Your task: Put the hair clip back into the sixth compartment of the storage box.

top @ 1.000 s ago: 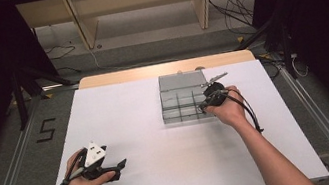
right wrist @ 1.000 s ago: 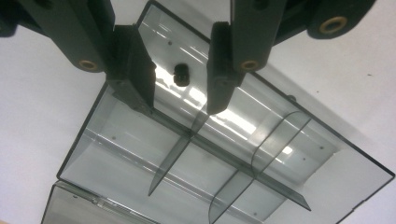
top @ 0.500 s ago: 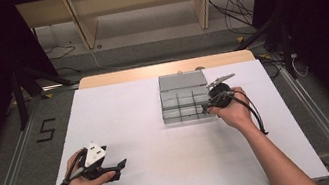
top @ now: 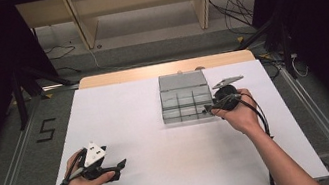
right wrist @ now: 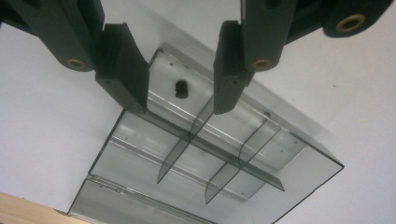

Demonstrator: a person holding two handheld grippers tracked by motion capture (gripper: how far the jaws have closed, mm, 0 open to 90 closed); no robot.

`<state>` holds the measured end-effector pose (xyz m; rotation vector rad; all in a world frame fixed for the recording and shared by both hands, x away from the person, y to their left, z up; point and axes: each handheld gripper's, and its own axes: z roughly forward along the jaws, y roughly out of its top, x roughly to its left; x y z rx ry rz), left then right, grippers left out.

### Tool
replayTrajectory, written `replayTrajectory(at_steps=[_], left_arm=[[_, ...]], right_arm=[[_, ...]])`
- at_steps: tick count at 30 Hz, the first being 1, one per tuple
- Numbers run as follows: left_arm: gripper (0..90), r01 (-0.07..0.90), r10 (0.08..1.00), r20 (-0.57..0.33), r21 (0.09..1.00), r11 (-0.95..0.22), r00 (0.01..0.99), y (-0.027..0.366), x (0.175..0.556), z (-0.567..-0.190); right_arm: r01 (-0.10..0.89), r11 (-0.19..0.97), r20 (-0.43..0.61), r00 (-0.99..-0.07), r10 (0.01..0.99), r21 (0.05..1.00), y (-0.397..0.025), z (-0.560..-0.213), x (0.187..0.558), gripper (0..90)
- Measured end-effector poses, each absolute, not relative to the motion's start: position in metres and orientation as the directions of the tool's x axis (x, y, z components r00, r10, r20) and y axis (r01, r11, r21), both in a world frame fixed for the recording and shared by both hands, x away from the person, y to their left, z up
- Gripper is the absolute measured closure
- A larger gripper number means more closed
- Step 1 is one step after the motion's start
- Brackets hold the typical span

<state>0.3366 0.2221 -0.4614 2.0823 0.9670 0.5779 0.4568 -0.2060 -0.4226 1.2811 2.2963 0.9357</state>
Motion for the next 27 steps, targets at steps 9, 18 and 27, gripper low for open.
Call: replayTrajectory(at_steps=[9, 18, 27], left_arm=[[16.9, 0.449, 0.787, 0.080, 0.784, -0.428, 0.611, 0.223, 0.336, -0.462], [17.0, 0.452, 0.788, 0.076, 0.784, -0.426, 0.611, 0.223, 0.336, -0.462], [16.9, 0.452, 0.789, 0.072, 0.787, -0.421, 0.610, 0.222, 0.336, -0.462]], right_arm=[[0.608, 0.356, 0.041, -0.541, 0.840, 0.709, -0.216, -0.424, 0.442, 53.4], [0.596, 0.328, 0.078, -0.553, 0.829, 0.733, -0.227, -0.429, 0.428, 48.4], [0.574, 0.297, 0.100, -0.558, 0.824, 0.763, -0.238, -0.435, 0.411, 40.6]])
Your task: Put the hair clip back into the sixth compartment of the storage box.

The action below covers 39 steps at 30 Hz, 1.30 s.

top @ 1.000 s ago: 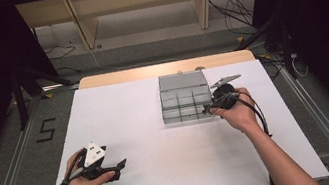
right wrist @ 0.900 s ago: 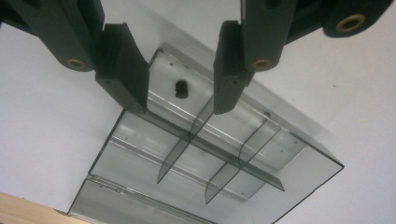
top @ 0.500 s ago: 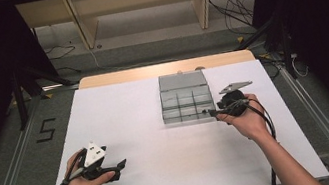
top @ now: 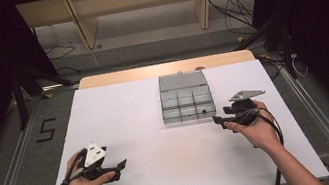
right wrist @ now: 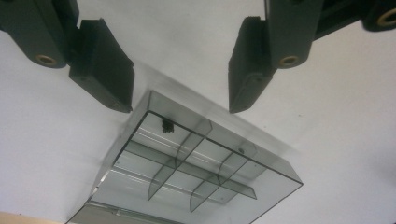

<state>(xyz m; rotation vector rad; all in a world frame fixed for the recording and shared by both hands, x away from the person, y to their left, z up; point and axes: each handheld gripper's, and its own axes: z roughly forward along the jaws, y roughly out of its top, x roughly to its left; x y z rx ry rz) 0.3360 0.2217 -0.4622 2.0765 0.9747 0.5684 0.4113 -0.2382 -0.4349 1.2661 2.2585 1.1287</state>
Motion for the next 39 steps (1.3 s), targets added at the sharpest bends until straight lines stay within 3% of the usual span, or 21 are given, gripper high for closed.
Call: replayTrajectory(at_steps=[12, 24, 39], left_arm=[[16.9, 0.450, 0.786, 0.077, 0.784, -0.428, 0.614, 0.221, 0.336, -0.463], [16.9, 0.452, 0.783, 0.079, 0.779, -0.435, 0.617, 0.222, 0.335, -0.464], [17.0, 0.456, 0.783, 0.074, 0.777, -0.434, 0.618, 0.221, 0.336, -0.463]], right_arm=[[0.542, 0.255, 0.133, -0.576, 0.807, 0.801, -0.259, -0.443, 0.391, 30.9], [0.498, 0.271, 0.098, -0.596, 0.797, 0.823, -0.275, -0.455, 0.370, 29.7], [0.515, 0.286, 0.087, -0.584, 0.807, 0.808, -0.284, -0.464, 0.361, 26.8]])
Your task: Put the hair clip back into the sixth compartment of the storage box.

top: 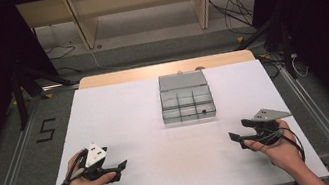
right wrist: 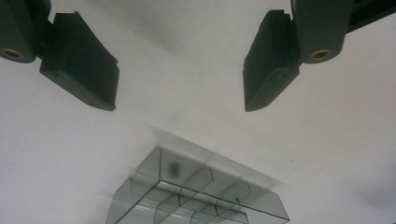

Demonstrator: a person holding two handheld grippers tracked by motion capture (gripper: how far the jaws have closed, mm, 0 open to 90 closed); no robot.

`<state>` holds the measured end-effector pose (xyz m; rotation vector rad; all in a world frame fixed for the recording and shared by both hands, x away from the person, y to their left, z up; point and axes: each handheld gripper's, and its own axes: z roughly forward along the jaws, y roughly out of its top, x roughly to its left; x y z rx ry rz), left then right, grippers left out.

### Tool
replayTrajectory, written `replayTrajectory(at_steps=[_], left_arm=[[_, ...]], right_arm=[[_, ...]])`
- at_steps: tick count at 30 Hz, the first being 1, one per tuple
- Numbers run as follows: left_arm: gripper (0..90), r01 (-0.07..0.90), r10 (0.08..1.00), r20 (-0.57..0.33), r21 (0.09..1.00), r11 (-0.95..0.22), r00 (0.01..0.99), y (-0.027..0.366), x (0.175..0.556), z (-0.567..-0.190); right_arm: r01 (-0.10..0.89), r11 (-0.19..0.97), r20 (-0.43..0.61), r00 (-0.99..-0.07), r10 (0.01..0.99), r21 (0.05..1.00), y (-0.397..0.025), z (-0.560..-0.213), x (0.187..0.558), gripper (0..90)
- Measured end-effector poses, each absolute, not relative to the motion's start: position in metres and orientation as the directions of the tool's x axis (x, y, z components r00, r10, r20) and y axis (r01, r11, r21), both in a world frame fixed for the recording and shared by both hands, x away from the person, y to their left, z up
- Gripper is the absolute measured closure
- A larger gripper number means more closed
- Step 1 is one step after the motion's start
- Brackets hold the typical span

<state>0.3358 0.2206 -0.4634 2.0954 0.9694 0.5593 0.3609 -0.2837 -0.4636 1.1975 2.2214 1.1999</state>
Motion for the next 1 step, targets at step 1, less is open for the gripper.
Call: replayTrajectory(at_steps=[1], left_arm=[[17.1, 0.456, 0.783, 0.073, 0.777, -0.433, 0.618, 0.2203, 0.3360, -0.4633]], right_arm=[[0.520, 0.288, 0.084, -0.579, 0.811, 0.804, -0.2852, -0.4652, 0.3608, 26.1]])
